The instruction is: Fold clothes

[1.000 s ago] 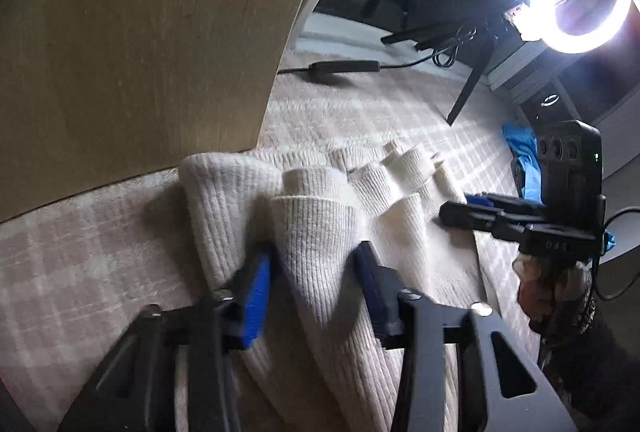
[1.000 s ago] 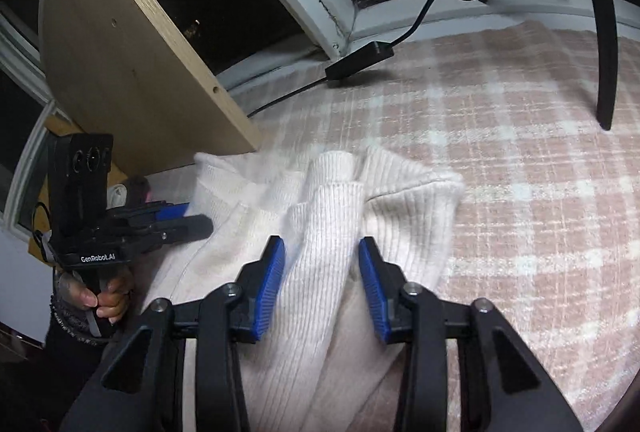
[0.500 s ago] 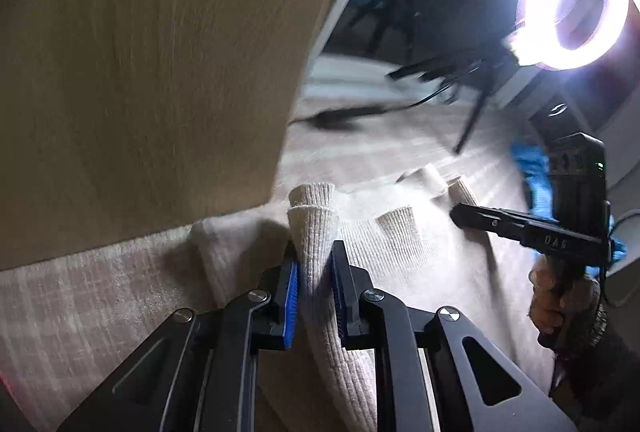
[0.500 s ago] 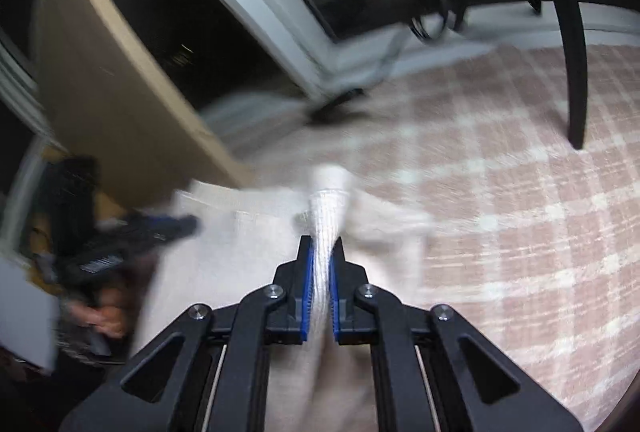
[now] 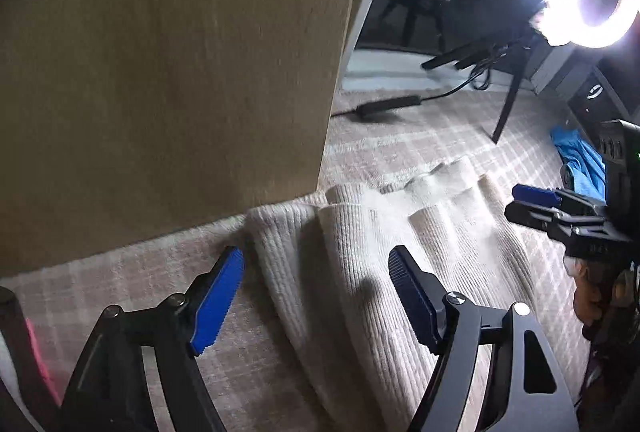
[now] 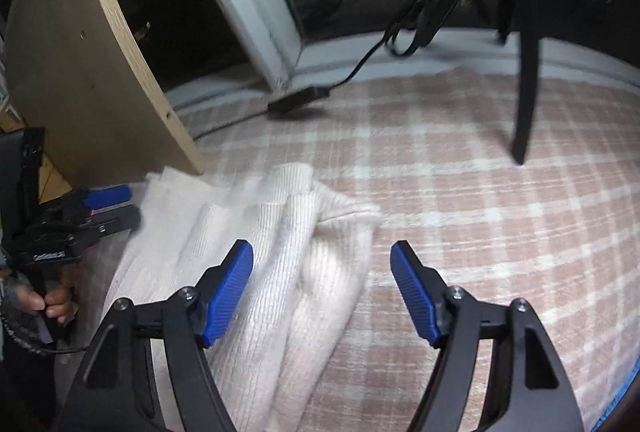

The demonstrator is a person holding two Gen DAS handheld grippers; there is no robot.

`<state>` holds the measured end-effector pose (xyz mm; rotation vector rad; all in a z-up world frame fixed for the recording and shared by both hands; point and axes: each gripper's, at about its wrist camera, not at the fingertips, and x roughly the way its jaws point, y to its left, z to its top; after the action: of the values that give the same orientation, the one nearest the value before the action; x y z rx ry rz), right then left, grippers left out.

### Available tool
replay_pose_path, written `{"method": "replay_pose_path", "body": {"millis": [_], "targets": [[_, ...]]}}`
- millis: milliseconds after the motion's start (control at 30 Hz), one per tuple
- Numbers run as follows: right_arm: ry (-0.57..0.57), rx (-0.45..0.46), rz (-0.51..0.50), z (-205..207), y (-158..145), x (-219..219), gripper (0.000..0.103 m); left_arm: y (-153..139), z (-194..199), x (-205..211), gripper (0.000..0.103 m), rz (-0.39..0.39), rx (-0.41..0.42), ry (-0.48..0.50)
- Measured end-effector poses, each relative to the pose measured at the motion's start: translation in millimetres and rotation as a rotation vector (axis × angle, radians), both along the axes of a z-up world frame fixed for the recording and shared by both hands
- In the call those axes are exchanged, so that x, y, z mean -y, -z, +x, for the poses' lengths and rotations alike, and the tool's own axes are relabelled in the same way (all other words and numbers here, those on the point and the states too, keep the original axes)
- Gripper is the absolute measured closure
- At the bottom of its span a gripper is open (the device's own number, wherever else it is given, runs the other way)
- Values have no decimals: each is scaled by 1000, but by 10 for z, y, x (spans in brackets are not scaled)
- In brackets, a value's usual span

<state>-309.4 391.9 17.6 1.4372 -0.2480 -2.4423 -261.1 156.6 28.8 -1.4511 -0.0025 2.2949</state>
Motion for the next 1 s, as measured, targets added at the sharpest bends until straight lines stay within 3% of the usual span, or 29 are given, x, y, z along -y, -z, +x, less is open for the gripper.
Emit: {"method": "replay_pose_path", "body": {"millis": [100, 167, 267, 300, 333, 367, 433, 500, 600, 700, 833, 933, 1000], "targets": [[-18, 46, 59, -149, 155, 6, 33, 125, -135, -59, 28, -10, 35, 4], [-49, 72, 2, -226, 258, -20, 33, 200, -220, -84, 28, 0, 58, 8], [-52, 53, -82, -246, 279, -109, 33, 268, -283, -80, 38, 54, 66, 29], [-65, 50, -111, -245, 284, -120, 47, 275, -287, -82, 51, 83, 70, 42], [-79, 48, -141, -244, 290, -130, 57, 283, -291, -85, 70, 111, 74, 55], [-90, 51, -190, -234, 288, -140, 79, 269, -284, -79, 70, 145, 84, 63], [-95, 42, -230, -185, 233, -146, 84, 180, -233, -82, 77, 132, 65, 74], [-95, -1, -217, -74, 58, -147, 87, 1, -133, -56, 79, 139, 39, 91], [-94, -67, -226, 152, -274, -184, 88, -451, 71, 77, 83, 213, -5, 109], [-109, -172, -208, 500, -816, -221, 88, -1052, 370, 215, 91, 242, -100, 137], [-118, -337, -184, 1122, -1573, -253, 88, -1814, 998, 337, 92, 246, -256, 183], [-122, -429, -127, 1636, -1899, -214, 89, -2046, 1499, 413, 92, 231, -326, 216], [-135, -477, -68, 2000, -1991, -154, 89, -1946, 1878, 405, 91, 185, -353, 245]]}}
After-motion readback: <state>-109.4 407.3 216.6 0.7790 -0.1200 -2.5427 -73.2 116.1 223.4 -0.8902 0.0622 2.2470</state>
